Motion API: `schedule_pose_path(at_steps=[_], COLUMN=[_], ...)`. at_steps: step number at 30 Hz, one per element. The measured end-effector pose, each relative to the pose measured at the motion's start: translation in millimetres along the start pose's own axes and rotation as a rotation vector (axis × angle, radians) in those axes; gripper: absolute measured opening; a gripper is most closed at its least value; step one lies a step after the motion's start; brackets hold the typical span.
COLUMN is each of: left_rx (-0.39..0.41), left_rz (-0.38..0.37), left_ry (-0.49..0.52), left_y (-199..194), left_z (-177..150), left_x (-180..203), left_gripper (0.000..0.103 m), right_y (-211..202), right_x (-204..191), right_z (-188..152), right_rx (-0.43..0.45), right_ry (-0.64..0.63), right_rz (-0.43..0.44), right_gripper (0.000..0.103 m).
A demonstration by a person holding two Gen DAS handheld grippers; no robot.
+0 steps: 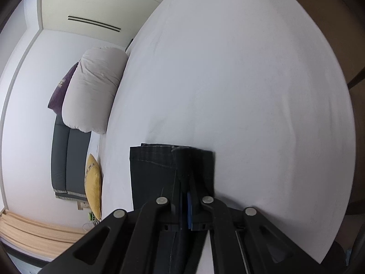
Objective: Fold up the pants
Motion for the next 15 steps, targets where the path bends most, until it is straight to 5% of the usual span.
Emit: schedule_pose_path(at_steps=[10,13,14,15], left_rx=[0.036,0.038,0.039,0.041], left_rz=[-0.070,-0.059,-0.053,-0.050], left_ry=[-0.075,-0.082,-0.083,-0.086], left_y=[-7.5,-13.2,-15.6,-17.8], left_z=[-6.4,-11.8,-13.7,-14.9], left_x=[-20.7,-30.4,-32.6,-33.9], left_gripper=[0.013,0.013,0.013,0.013], right_y=[-7.6,-29.2,-39.5,-49.3], right_x=[13.5,11.5,6.3,-3.3], right_z=[-0.4,14.5,18.9,20.8], right_rx=[-0.092,-0.013,0.029,0.066], right_ry=[-0.106,-0.102,-0.125,-0.160], right_rz=[-0.017,-0.058,-0.095,-0.141], right_gripper=[0.005,0.020,0.041,0.046])
Point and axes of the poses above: each gripper's, at about its wrist camera, not at the fingertips, and y roughly the way its jaws point, x to its right, z to its top, the point moved 10 cm from there along y, roughly the way its jaws point, and after that the axes turned 7 degrees about z, right-handed, at the moved point
